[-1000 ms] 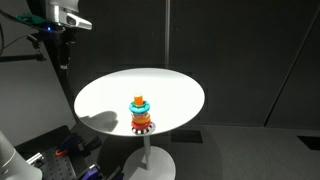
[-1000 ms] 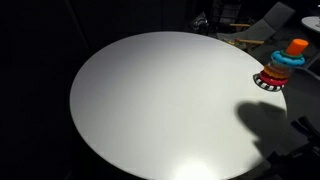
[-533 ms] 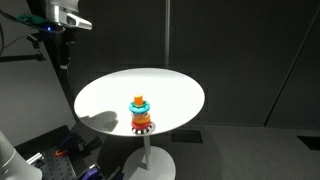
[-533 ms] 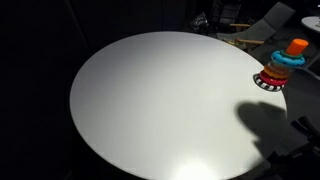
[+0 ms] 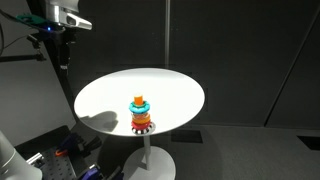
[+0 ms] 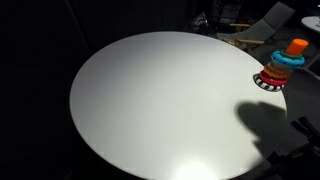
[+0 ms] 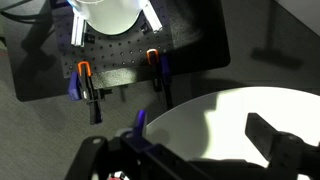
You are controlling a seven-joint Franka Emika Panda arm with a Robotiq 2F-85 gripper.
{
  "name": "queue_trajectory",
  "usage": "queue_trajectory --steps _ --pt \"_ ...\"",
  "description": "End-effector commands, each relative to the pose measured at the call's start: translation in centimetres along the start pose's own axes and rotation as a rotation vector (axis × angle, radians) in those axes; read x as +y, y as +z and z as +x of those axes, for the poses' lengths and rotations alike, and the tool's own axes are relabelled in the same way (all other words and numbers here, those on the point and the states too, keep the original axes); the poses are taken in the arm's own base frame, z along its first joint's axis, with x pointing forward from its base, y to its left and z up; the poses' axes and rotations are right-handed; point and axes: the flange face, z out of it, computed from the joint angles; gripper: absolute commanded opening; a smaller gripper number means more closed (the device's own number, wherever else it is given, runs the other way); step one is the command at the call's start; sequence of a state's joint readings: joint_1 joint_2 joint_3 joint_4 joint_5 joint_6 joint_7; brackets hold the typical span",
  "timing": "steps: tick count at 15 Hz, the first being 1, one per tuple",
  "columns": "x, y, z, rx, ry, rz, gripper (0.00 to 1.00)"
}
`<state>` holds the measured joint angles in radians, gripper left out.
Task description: Remove the green ring from the orange rod and put it on the table
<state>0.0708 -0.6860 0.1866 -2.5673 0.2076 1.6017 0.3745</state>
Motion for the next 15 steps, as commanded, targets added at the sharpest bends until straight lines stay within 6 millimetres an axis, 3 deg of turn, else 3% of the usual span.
queue_trajectory --steps 1,6,15 --pt "0.0 -0.1 0.0 -0.001 0.0 -0.001 1.0" --pt "-0.4 -0.5 1.1 0.05 0.017 -0.001 1.0" --pt "1.3 0.1 6.1 0.168 0.077 -0.005 1.0"
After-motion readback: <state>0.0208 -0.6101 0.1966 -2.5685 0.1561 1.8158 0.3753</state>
